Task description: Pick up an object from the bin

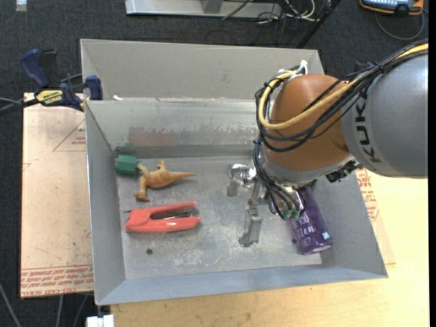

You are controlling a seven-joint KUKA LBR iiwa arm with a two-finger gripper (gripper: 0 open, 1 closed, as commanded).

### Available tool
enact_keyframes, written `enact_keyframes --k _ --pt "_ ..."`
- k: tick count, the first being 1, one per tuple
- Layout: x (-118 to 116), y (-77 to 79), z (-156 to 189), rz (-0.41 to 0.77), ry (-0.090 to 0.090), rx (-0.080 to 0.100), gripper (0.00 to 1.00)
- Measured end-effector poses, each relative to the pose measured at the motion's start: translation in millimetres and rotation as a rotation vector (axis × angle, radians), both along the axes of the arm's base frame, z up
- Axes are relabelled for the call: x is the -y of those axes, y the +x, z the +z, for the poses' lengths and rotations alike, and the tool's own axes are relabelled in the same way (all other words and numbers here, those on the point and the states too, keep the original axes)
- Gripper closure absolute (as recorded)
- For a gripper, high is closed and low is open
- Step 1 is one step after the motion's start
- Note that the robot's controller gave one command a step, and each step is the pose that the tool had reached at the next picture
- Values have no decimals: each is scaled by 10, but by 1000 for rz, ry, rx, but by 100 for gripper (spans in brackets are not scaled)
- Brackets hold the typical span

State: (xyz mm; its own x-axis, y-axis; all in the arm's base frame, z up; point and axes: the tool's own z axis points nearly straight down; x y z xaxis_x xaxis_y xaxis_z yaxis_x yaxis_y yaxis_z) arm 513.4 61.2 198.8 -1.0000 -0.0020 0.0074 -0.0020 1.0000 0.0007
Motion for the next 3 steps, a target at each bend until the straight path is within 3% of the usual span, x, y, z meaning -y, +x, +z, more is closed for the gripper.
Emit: enact_keyframes --k 1,2,3 --pt "3 16 42 -2 0 7 0" --pt "-294 435 -332 -39 1 19 0" --pt "-481 359 -877 -168 2 9 0"
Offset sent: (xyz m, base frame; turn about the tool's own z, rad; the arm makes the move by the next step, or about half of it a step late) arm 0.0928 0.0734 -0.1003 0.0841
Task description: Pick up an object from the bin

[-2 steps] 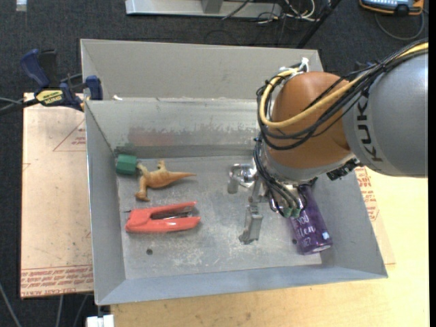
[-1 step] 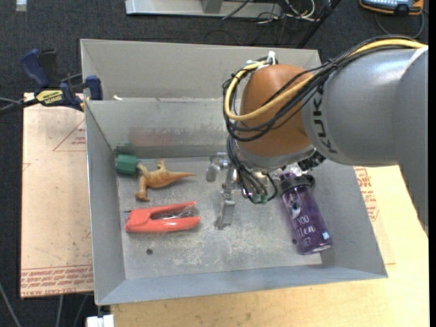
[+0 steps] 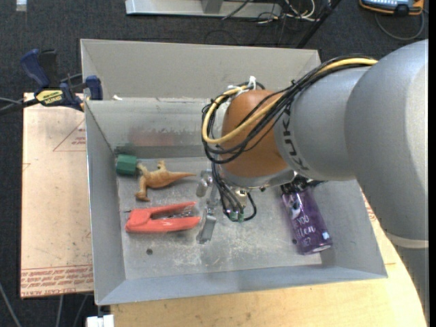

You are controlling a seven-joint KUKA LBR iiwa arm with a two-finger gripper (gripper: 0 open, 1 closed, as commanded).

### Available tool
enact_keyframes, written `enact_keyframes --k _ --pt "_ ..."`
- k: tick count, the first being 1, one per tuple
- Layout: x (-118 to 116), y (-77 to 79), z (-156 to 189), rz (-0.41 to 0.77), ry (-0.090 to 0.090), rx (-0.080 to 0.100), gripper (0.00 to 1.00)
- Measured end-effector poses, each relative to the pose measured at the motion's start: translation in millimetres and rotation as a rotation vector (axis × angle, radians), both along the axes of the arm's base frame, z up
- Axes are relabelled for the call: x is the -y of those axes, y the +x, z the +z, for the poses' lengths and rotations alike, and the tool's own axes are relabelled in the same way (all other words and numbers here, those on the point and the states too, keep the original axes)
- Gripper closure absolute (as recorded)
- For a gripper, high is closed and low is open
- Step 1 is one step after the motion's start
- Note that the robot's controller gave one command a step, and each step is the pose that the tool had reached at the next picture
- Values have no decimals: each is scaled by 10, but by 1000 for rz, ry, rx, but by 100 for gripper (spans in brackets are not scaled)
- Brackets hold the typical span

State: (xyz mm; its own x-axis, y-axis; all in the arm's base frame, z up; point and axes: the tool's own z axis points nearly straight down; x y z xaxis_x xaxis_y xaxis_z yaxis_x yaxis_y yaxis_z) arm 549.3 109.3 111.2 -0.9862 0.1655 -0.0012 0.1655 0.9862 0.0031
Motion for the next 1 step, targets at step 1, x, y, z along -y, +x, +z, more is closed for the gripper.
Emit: enact_keyframes --k 1 --pt "-155 -88 -233 44 -2 0 0"
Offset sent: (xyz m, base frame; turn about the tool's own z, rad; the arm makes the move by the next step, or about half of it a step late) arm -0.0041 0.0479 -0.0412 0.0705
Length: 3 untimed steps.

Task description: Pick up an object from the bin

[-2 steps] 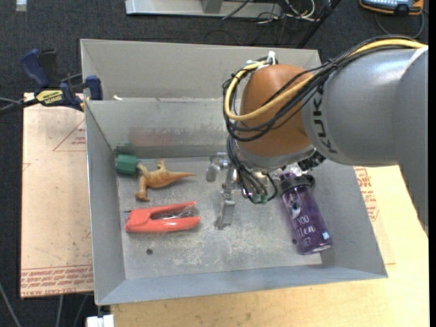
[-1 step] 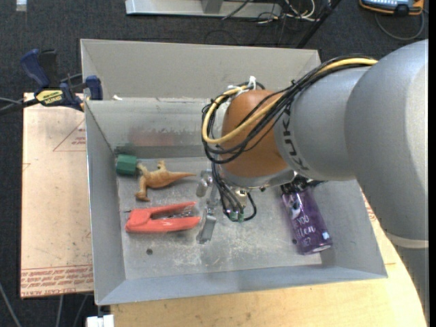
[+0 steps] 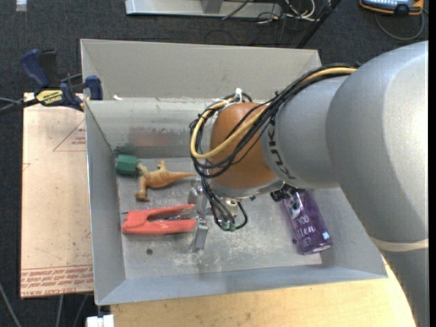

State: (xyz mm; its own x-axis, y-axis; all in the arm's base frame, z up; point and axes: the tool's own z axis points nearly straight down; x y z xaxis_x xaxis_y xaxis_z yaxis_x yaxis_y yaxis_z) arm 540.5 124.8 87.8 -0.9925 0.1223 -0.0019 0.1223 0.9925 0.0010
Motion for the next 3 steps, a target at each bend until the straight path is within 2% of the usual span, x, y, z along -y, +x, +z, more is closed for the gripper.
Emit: enact_keyframes --k 1,2,3 --pt "-302 63 -164 -115 -1 2 100" --pt "-302 63 -164 -116 0 2 100" --pt "-93 13 1189 -155 -1 2 100"
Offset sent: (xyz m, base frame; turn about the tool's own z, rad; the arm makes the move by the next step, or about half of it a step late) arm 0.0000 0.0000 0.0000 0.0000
